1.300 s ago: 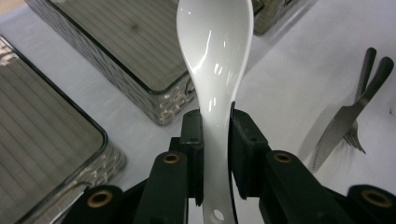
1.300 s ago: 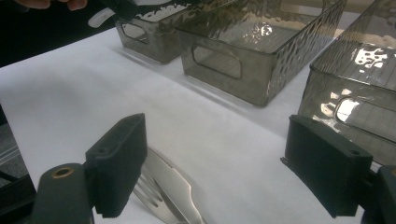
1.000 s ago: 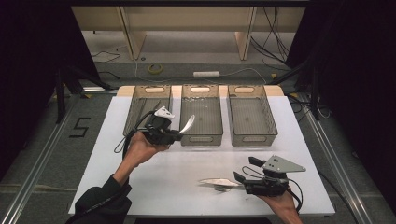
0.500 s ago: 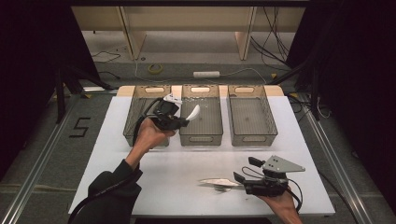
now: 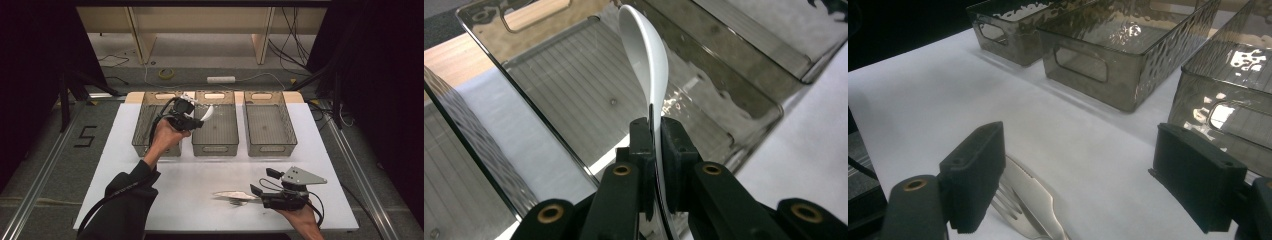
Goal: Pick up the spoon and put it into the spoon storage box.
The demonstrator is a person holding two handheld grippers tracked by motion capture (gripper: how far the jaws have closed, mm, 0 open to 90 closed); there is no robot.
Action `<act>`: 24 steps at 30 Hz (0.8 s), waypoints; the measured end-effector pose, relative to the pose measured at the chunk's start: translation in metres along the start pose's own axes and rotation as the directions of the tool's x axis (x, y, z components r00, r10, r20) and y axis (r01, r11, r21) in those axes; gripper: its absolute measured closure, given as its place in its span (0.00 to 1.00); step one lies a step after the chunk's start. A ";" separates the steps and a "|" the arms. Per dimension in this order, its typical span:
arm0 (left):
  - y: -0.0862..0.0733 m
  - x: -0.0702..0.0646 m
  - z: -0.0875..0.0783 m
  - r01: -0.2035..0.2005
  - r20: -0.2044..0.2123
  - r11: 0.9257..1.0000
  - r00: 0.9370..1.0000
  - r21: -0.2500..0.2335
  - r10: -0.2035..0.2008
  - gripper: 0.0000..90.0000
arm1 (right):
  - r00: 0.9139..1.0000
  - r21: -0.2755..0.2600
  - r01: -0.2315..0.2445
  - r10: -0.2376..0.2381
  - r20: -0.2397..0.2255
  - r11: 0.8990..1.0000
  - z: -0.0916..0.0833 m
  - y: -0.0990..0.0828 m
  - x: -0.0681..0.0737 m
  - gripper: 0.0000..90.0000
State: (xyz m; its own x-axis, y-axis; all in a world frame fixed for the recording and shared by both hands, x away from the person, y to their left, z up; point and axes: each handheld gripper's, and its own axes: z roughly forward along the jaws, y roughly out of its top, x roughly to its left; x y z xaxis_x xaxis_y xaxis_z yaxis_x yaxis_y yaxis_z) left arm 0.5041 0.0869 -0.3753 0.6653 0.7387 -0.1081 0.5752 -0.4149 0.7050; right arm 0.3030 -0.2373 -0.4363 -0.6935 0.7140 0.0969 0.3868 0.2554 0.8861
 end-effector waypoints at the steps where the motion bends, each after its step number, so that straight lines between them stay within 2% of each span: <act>1: 0.002 0.001 0.002 0.005 0.001 1.000 1.000 -0.001 -0.005 0.94 | 1.000 -0.001 0.002 -0.002 0.001 1.000 0.000 0.000 0.000 0.24; 9: 0.016 0.001 0.024 0.017 -0.010 1.000 1.000 0.004 -0.017 0.94 | 1.000 -0.006 0.005 -0.005 0.002 1.000 0.000 0.000 0.000 0.24; 14: 0.019 0.001 0.037 0.028 -0.024 1.000 0.999 0.012 -0.027 0.93 | 1.000 -0.009 0.004 -0.004 -0.002 1.000 -0.001 0.000 0.000 0.24; 24: 0.023 0.007 0.052 0.048 -0.050 0.998 0.998 0.032 -0.046 0.93 | 1.000 -0.011 0.004 -0.004 -0.007 1.000 -0.001 0.000 0.000 0.24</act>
State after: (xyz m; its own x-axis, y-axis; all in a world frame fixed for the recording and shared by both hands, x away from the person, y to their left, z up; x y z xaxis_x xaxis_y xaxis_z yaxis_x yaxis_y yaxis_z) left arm 0.5466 0.0551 -0.3968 0.6136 0.7825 -0.1057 0.6214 -0.3960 0.6760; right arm 0.3025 -0.2375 -0.4358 -0.6994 0.7081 0.0971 0.3774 0.2505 0.8915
